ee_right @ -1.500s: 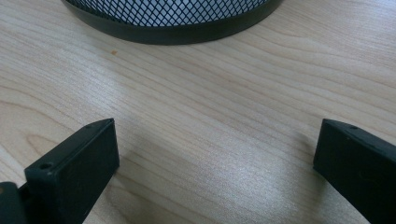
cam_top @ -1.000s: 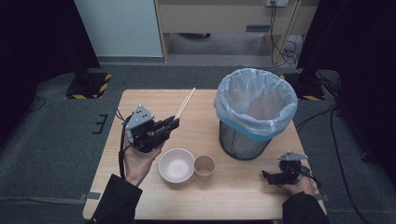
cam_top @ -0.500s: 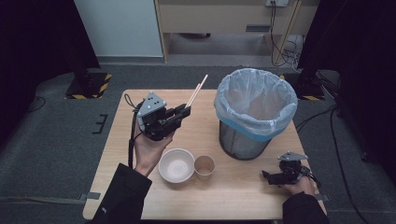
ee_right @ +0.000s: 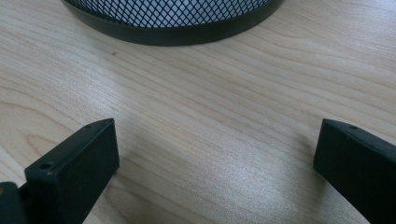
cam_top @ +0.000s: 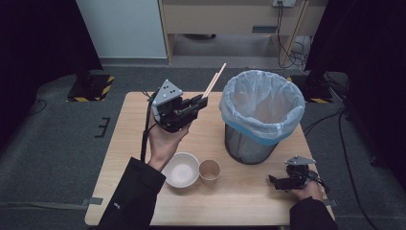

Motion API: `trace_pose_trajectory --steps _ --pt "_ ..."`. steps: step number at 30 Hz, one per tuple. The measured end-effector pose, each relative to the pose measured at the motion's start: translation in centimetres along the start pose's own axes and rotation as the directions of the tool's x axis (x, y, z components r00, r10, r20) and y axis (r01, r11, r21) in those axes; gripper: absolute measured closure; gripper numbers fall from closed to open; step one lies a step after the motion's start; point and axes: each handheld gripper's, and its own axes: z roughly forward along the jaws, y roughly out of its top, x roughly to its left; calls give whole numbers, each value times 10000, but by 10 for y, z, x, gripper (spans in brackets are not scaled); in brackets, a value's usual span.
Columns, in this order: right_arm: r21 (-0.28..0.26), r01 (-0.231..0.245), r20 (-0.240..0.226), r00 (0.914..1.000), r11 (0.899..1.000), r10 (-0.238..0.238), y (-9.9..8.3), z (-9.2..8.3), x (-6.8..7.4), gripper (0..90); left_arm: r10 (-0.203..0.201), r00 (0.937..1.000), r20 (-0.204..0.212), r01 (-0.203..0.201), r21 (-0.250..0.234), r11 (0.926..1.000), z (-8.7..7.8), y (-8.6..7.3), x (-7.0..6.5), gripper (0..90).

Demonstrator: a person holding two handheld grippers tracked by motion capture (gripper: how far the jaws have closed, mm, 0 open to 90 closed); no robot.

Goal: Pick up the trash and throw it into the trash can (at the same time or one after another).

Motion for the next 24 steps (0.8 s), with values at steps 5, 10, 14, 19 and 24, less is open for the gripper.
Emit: trace_pose_trajectory --steps 5,10,14,19,24 --pt "0 18 -7 10000 10000 -18 0 0 0 3 201 9998 68 -201 -55 9998 10 8 -8 797" --pt "-22 -25 -8 10000 10000 25 0 0 0 4 351 9992 173 -350 -59 9994 20 15 -14 797" --pt "-45 6 -6 10000 10000 -6 0 0 0 3 395 9989 246 -392 -114 9992 27 19 -18 797" --pt "-75 35 10 10000 10000 -35 0 0 0 3 456 9985 287 -452 -167 9988 36 26 -20 797" --pt "-75 66 2 10000 9999 -66 0 0 -1 4 428 9984 364 -420 -234 9988 43 30 -21 797"
